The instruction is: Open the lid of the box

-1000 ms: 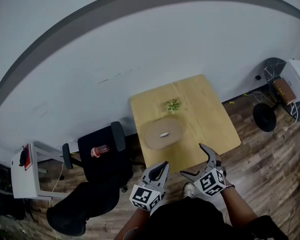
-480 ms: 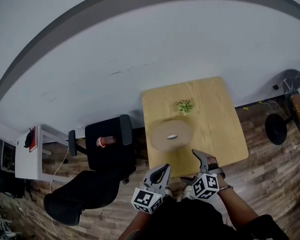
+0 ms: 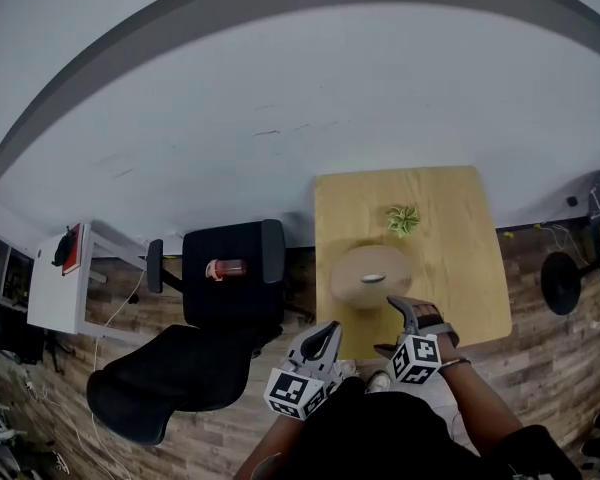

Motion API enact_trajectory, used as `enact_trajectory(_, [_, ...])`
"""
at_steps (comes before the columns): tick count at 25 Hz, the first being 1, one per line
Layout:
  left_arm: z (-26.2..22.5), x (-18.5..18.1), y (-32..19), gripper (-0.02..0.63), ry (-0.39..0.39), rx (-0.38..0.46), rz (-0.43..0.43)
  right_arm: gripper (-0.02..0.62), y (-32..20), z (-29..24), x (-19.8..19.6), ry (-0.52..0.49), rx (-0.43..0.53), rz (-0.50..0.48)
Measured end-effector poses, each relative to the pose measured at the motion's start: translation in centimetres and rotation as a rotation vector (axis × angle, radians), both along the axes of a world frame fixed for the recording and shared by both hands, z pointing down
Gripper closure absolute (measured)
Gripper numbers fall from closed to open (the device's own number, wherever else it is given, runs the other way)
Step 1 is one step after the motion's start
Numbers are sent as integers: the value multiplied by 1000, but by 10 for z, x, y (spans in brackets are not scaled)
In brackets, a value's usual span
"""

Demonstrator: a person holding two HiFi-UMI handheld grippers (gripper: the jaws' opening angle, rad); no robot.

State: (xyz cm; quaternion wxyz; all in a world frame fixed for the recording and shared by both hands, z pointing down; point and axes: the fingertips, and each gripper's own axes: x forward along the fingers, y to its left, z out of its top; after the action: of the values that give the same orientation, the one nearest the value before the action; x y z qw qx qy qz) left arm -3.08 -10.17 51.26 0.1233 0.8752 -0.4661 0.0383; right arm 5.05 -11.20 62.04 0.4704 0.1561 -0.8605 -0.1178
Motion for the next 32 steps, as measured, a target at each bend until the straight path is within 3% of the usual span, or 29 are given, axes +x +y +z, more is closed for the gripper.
enact_trajectory(6, [-2, -24, -15, 586, 5, 17, -16, 103, -24, 25, -10, 119, -63, -70])
enact_trajectory(18, [3, -55, -37, 586, 19, 4, -39, 107, -55, 69, -19, 293, -181, -172])
enact_trajectory(23, [7, -65, -44, 586, 18, 0, -48, 118, -61, 74, -25, 329, -202, -195])
enact_trajectory(26, [8, -65, -47, 586, -32, 13, -40, 126, -63, 75, -30, 335, -216, -204])
enact_trajectory(32, [4, -68, -55, 586, -53, 29, -38, 195, -68, 77, -34, 353, -236, -197])
